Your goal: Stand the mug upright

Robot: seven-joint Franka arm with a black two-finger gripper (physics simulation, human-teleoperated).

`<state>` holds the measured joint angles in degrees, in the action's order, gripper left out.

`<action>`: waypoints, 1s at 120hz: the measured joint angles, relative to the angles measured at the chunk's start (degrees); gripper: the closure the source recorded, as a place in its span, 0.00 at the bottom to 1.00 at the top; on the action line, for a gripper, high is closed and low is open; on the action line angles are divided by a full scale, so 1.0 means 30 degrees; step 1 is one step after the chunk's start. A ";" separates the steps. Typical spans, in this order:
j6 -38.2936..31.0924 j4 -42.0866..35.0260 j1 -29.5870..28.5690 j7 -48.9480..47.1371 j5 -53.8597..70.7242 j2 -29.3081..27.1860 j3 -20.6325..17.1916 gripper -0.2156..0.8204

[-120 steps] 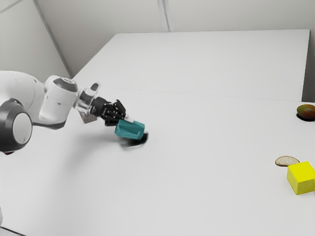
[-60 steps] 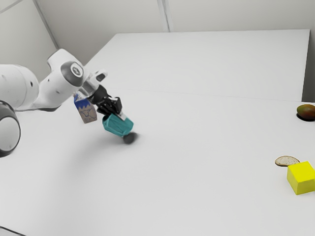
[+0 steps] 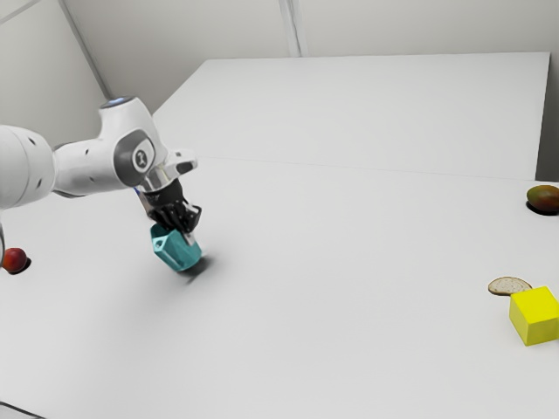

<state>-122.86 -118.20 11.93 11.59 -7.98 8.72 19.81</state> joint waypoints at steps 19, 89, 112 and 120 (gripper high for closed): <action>0.0055 -0.0065 0.0399 -0.1512 0.1319 0.0095 0.0360 0.96; 0.0219 0.0068 0.0944 -0.4726 0.3023 0.1399 0.0404 0.85; 0.0208 0.0263 0.0984 -0.4997 0.3125 0.1387 0.0426 0.48; 0.0207 0.0438 0.1002 -0.5047 0.3129 0.1358 0.0426 0.41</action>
<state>-122.24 -116.89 14.94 -3.55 1.41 12.79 21.09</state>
